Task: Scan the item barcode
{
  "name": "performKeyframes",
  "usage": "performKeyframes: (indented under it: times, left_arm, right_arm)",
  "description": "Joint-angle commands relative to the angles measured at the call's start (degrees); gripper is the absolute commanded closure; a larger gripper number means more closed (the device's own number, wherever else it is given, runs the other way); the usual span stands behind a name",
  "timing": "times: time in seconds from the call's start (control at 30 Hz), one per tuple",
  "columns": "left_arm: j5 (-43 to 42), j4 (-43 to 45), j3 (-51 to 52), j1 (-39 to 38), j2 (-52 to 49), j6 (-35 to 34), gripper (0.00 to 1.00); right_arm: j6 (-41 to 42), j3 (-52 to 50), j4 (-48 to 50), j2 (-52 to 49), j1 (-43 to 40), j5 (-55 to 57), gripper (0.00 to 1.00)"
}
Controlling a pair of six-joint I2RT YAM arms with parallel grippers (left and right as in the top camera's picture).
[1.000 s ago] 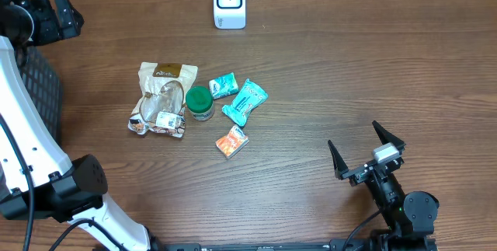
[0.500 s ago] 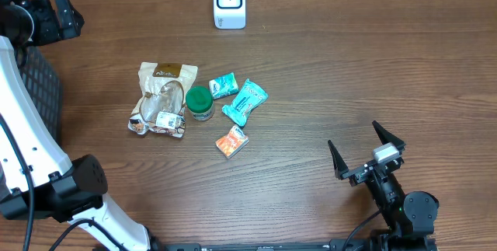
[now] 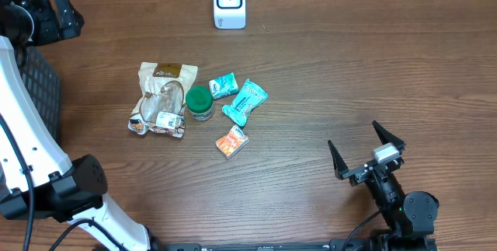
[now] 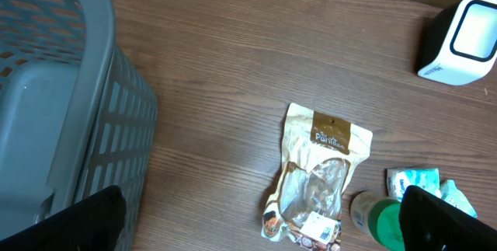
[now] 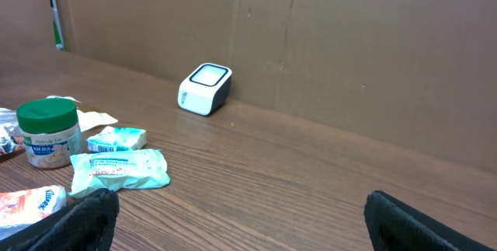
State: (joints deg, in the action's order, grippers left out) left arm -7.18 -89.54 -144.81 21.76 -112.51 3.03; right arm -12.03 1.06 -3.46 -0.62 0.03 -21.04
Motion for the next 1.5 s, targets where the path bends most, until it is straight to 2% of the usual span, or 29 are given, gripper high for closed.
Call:
performKeyframes:
  times: [0.0, 0.27, 0.37, 0.4, 0.47, 0.6, 0.73, 0.8, 0.97, 1.07, 1.2, 1.3, 1.33, 1.4, 1.47]
  left_arm:
    - [0.13, 0.22, -1.31, -0.02, 1.27, 0.85, 0.0]
    - [0.13, 0.22, -1.31, -0.02, 1.27, 0.85, 0.0]
    - [0.13, 0.2, -1.31, -0.02, 1.27, 0.85, 0.0]
    - [0.13, 0.22, -1.31, -0.02, 1.27, 0.85, 0.0]
    - [0.13, 0.22, -1.31, -0.02, 1.27, 0.85, 0.0]
    - [0.13, 0.22, -1.31, -0.04, 1.27, 0.85, 0.0]
    - [0.13, 0.22, -1.31, -0.02, 1.27, 0.85, 0.0]
    - [0.13, 0.2, -1.31, -0.02, 1.27, 0.85, 0.0]
    - [0.13, 0.22, -1.31, -0.02, 1.27, 0.85, 0.0]
    - [0.13, 0.22, -1.31, -0.02, 1.27, 0.85, 0.0]
    - [0.13, 0.22, -1.31, -0.02, 1.27, 0.85, 0.0]
    - [0.15, 0.22, -1.31, -0.02, 1.27, 0.85, 0.0]
    - [0.13, 0.22, -1.31, -0.02, 1.27, 0.83, 0.0]
    - [0.13, 0.22, -1.31, -0.02, 1.27, 0.85, 0.0]
    - [0.13, 0.22, -1.31, -0.02, 1.27, 0.85, 0.0]
  right_arm:
    - [0.26, -0.61, 0.31, 0.35, 0.07, -0.07, 0.0]
    - [0.09, -0.59, 0.59, 0.35, 0.07, -0.76, 0.0]
    - [5.57, -0.59, 5.95, 0.33, 0.07, -7.67, 0.0]
    - [10.95, -0.52, 6.27, 0.33, 0.07, -8.24, 0.0]
    - [15.28, 0.15, 5.95, -0.33, 0.07, -10.32, 0.0]
    - [18.03, 6.1, 5.46, -7.17, 0.07, -17.07, 0.0]
    - [18.23, 19.28, -0.72, -22.97, 0.07, -25.2, 0.0]
    - [18.23, 28.96, -9.09, -33.57, 0.09, -28.98, 0.0]
    - [17.99, 47.47, -28.76, -53.27, 1.99, -29.09, 0.0]
    - [16.74, 57.46, -38.25, -66.03, 6.93, -27.43, 0.0]
    - [17.99, 62.69, -40.44, -76.65, 14.16, -25.64, 0.0]
    - [27.61, 62.75, -36.15, -83.89, 17.88, -24.98, 0.0]
    - [33.75, 62.77, -34.16, -86.66, 18.4, -25.49, 0.0]
    - [33.86, 62.75, -32.35, -89.68, 18.71, -27.08, 0.0]
    - [33.97, 62.75, -32.3, -90.82, 19.54, -25.99, 0.11]
